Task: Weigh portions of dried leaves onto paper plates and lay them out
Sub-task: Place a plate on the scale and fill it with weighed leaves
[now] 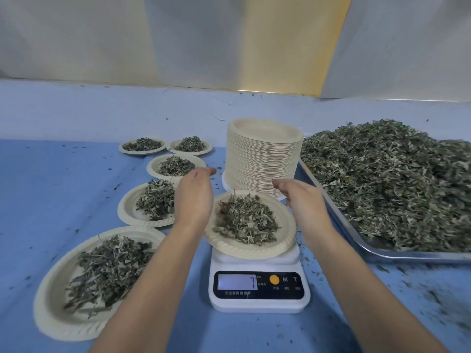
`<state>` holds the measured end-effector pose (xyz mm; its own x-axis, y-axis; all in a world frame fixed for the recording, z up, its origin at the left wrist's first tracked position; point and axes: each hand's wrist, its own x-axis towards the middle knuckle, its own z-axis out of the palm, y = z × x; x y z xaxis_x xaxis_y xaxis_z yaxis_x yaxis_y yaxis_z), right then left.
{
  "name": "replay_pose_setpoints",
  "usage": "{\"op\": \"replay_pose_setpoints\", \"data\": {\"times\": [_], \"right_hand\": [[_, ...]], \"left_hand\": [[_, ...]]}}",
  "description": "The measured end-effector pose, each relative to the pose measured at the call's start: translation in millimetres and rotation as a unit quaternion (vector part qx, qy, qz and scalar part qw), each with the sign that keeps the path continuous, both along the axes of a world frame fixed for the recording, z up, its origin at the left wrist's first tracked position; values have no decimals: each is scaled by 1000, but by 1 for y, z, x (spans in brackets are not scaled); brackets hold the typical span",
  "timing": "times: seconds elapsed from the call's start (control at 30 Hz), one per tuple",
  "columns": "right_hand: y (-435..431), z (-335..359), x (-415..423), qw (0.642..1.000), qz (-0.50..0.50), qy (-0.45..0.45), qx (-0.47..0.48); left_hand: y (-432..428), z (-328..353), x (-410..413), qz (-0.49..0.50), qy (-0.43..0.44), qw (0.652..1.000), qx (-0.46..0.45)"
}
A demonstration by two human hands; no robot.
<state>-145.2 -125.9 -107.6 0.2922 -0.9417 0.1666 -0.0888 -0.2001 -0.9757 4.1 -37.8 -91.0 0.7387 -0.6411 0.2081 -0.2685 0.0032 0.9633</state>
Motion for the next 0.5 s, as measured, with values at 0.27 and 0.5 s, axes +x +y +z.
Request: {"op": "replay_pose_setpoints", "data": {"times": [0.27, 0.5], "right_hand": [[1, -6, 3, 999, -6, -25, 23], [1, -5, 4, 990, -21, -123, 72]], "left_hand": [[-7, -13, 0, -7, 57, 998, 34], [-5, -14, 7, 3, 206, 978, -11]]}}
